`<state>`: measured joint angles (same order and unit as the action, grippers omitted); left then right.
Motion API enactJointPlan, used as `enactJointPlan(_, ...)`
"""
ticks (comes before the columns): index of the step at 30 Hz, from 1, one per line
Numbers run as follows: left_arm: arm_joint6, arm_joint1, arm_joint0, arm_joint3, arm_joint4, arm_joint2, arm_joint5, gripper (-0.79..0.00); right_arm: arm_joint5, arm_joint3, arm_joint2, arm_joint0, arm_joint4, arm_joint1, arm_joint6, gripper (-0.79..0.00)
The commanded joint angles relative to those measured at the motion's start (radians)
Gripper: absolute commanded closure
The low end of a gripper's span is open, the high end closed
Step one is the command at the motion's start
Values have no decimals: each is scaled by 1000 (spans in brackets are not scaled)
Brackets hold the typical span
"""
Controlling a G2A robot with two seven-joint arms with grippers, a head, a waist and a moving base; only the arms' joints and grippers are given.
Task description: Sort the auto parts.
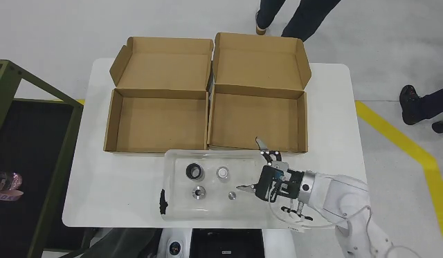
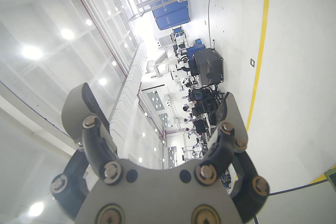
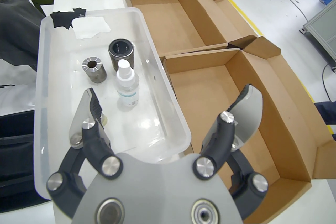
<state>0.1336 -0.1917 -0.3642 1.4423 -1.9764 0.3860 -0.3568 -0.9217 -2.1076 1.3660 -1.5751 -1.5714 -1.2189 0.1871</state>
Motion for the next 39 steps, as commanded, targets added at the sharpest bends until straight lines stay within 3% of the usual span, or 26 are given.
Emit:
enactJointPlan(1, 0, 0, 0, 0, 0, 0, 0, -785, -11, 1, -21, 10, 2, 1, 25, -785)
enactJointPlan(21, 0, 0, 0, 0, 0, 0, 0, -785, -29, 52, -252, 143, 39, 1, 249, -785)
enactJointPlan(39, 0, 0, 0, 0, 0, 0, 0, -785, -6, 164, -304, 215, 159, 8, 334, -785)
